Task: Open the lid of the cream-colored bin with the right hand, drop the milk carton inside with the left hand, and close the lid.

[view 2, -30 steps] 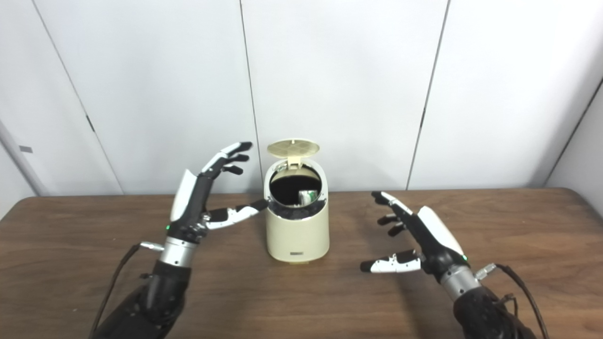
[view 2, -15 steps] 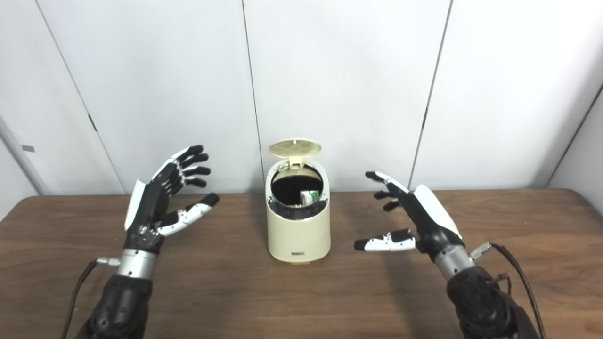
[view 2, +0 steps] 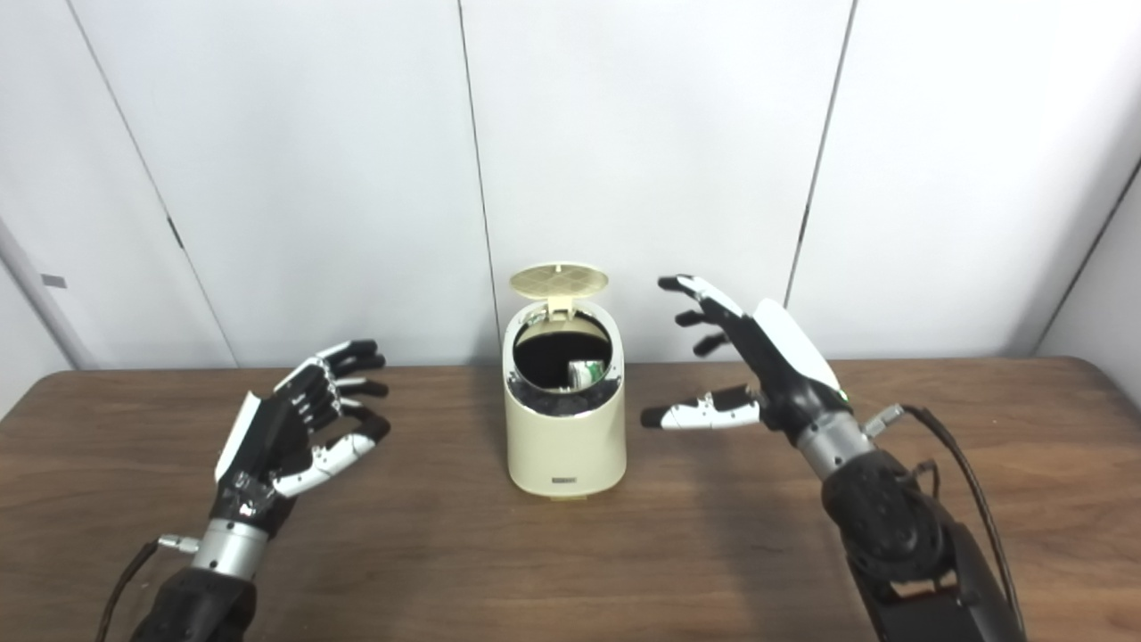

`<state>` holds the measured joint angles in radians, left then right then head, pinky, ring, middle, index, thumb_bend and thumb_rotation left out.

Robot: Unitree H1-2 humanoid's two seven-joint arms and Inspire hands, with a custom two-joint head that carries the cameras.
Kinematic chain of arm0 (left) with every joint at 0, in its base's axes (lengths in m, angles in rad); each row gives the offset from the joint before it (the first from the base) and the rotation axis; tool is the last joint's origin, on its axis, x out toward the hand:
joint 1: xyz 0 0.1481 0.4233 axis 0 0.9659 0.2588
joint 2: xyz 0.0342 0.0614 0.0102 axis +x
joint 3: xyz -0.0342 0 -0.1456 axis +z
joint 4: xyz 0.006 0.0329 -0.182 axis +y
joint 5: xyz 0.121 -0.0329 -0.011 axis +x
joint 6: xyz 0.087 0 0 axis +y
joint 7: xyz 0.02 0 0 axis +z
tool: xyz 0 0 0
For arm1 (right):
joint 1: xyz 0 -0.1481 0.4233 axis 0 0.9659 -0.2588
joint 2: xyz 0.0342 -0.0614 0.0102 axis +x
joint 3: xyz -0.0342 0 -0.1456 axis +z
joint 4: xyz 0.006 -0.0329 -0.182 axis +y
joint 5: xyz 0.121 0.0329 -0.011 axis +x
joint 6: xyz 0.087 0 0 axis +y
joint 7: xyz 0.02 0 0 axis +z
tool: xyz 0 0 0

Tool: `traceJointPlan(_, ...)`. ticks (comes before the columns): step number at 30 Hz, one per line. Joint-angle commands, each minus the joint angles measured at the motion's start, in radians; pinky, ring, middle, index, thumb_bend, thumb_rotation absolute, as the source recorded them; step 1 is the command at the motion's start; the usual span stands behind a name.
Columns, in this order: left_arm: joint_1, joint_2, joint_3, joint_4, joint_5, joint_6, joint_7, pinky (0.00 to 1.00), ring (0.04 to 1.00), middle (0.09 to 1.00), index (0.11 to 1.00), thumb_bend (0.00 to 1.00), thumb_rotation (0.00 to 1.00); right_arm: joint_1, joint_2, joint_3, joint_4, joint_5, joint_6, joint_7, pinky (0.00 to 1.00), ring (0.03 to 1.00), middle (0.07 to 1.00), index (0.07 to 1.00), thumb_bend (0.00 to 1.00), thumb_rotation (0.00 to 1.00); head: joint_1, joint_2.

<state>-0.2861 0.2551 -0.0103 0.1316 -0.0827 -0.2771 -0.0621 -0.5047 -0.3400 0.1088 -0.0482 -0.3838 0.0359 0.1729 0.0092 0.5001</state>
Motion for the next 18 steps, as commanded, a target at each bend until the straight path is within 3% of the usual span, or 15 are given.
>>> traceJointPlan(1, -0.014, -0.003, 0.011, -0.006, -0.008, -0.024, -0.014, 0.52, 0.655, 0.735, 0.775, 0.65, 0.20, -0.070, -0.006, 0.001, -0.016, -0.001, -0.032, -0.002, 0.67, 0.807, 0.884, 0.875, 0.65, 0.26, 0.001, 0.001)
traceJointPlan(8, 0.024, -0.029, 0.013, 0.034, 0.024, -0.052, -0.028, 0.50, 0.626, 0.706, 0.743, 0.64, 0.19, -0.147, -0.008, 0.035, -0.026, -0.078, 0.019, 0.009, 0.62, 0.774, 0.843, 0.832, 0.64, 0.42, 0.000, 0.001)
traceJointPlan(10, 0.030, -0.036, 0.013, 0.046, 0.030, -0.064, -0.030, 0.50, 0.633, 0.709, 0.745, 0.65, 0.21, -0.168, -0.008, 0.044, -0.019, -0.084, 0.033, 0.027, 0.65, 0.803, 0.860, 0.837, 0.65, 0.50, 0.000, -0.001)
traceJointPlan(15, 0.039, -0.053, 0.014, 0.057, 0.047, -0.071, -0.028, 0.51, 0.637, 0.714, 0.748, 0.64, 0.19, -0.210, -0.021, 0.065, -0.010, -0.090, 0.047, 0.076, 0.73, 0.868, 0.896, 0.870, 0.63, 0.57, 0.005, 0.001)
traceJointPlan(18, 0.042, -0.059, 0.015, 0.058, 0.058, -0.073, -0.027, 0.52, 0.649, 0.719, 0.753, 0.63, 0.20, -0.236, -0.030, 0.082, -0.013, -0.114, 0.073, 0.112, 0.72, 0.886, 0.912, 0.892, 0.64, 0.62, 0.004, 0.001)
